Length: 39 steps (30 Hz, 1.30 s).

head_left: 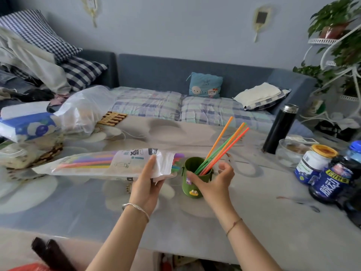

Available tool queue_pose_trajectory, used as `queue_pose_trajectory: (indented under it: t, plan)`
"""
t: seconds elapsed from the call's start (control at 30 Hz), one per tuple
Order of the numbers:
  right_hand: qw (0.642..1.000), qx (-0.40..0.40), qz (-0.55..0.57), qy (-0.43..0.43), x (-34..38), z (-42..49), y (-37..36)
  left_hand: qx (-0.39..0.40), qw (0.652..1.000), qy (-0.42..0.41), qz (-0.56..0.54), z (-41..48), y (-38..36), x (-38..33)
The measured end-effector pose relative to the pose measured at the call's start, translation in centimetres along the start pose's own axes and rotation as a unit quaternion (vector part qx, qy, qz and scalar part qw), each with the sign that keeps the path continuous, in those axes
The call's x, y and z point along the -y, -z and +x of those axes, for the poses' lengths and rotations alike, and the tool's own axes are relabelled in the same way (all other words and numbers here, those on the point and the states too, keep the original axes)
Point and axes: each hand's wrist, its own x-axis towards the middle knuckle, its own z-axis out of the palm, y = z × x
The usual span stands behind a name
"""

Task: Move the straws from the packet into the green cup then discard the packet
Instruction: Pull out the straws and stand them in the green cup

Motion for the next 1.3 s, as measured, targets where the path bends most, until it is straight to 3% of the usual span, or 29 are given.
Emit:
queue_pose_trajectory:
  t: [0.1,0.17,0.27,0.33,0.43,0.57,0.67,0.8,0.9,1.0,1.13,1.3]
  plan:
    - [0.984,-0.107,0.028,0.139,2.2,-1.8,0.9,0.001,1.000,0.000,-0.003,0.0,-0.3,0.3]
    - [0.977,-0.060,0.086,0.183,3.5,-2.1,1.0,0.005,1.000,0.006,-0.004,-0.2,-0.5,0.7]
    - [0.979,0.082,0.119,0.145,3.7,-1.5,0.2,0.025,1.000,0.016,0.003,-0.7,-0.9,1.6]
    - [0.979,0.131,0.112,0.111,3.1,-1.1,-0.1,0.038,0.999,0.024,0.010,-1.2,-1.2,2.1]
    - [0.976,0.142,0.072,0.151,2.9,-0.7,-0.2,0.042,0.999,0.025,0.013,-1.4,-1.5,2.6]
    - [0.969,0.144,0.098,0.173,3.5,-0.3,0.5,0.048,0.998,0.034,-0.007,-1.3,-1.5,2.4]
    - [0.971,0.089,0.123,0.184,3.9,0.4,1.7,0.039,0.998,0.026,-0.031,-1.1,-1.4,1.2]
    - [0.954,0.015,0.297,0.047,4.8,1.5,3.1,0.030,0.996,0.017,-0.083,-0.6,-0.8,0.2]
    - [0.946,0.078,0.311,-0.043,5.3,0.7,2.4,0.034,0.995,0.044,-0.081,-1.0,-1.2,1.1]
    - [0.948,0.139,0.279,-0.071,5.3,-0.1,1.3,0.057,0.993,0.067,-0.073,-1.5,-1.7,2.3]
    - [0.970,0.061,0.230,-0.047,5.5,0.5,1.9,0.048,0.993,0.065,-0.080,-1.3,-1.7,2.2]
    - [0.922,-0.054,0.372,-0.091,5.9,1.1,3.5,0.031,0.995,0.056,-0.083,-0.6,-1.1,1.7]
